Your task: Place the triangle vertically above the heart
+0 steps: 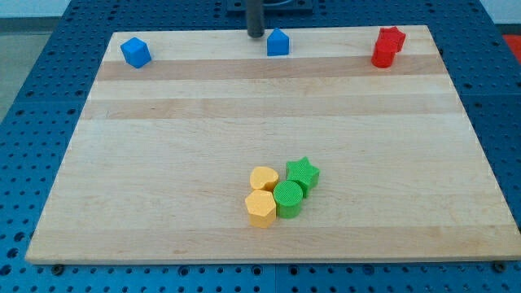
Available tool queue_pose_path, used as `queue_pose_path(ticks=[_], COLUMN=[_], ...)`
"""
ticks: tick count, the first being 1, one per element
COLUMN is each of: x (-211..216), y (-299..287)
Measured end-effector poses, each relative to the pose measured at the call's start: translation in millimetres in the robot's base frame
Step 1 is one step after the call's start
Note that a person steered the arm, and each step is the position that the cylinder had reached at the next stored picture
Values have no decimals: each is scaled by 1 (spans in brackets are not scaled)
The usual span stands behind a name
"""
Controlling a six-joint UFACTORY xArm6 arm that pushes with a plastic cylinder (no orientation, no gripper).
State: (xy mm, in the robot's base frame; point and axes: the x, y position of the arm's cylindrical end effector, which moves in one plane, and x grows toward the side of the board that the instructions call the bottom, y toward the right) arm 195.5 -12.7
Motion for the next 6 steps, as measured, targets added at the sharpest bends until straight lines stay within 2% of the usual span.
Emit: queue_pose_path(ticks=[2,6], x=[6,76], y=[43,40])
